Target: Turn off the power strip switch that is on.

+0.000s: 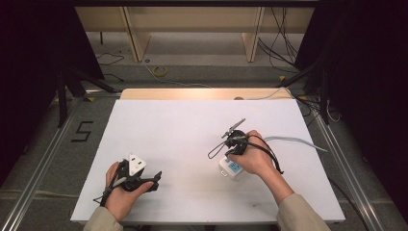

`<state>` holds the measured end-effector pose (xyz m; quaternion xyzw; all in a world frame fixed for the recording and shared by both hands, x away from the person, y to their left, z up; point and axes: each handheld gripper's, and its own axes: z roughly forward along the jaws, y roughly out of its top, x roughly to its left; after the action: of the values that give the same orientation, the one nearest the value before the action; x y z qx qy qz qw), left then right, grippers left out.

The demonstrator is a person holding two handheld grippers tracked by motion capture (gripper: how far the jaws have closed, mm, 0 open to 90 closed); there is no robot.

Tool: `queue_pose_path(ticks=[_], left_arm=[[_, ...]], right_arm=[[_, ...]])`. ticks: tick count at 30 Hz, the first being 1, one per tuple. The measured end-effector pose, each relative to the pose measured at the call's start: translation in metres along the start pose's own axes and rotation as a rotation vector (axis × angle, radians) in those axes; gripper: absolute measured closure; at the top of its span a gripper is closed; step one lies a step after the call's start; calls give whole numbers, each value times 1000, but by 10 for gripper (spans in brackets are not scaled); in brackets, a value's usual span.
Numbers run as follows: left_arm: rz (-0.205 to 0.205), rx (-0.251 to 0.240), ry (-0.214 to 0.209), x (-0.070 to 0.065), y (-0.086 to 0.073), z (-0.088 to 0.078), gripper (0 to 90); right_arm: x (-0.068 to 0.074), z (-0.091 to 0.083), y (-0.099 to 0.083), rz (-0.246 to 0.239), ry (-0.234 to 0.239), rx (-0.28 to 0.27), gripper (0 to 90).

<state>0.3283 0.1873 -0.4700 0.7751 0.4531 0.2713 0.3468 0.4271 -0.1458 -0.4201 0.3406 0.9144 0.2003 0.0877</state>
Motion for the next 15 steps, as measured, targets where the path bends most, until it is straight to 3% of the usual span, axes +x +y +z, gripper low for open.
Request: queue_pose_path(ticks=[15], left_arm=[[1, 15, -9, -1, -2, 2, 123]], right_arm=[[-15, -16, -34, 11, -1, -54, 692]])
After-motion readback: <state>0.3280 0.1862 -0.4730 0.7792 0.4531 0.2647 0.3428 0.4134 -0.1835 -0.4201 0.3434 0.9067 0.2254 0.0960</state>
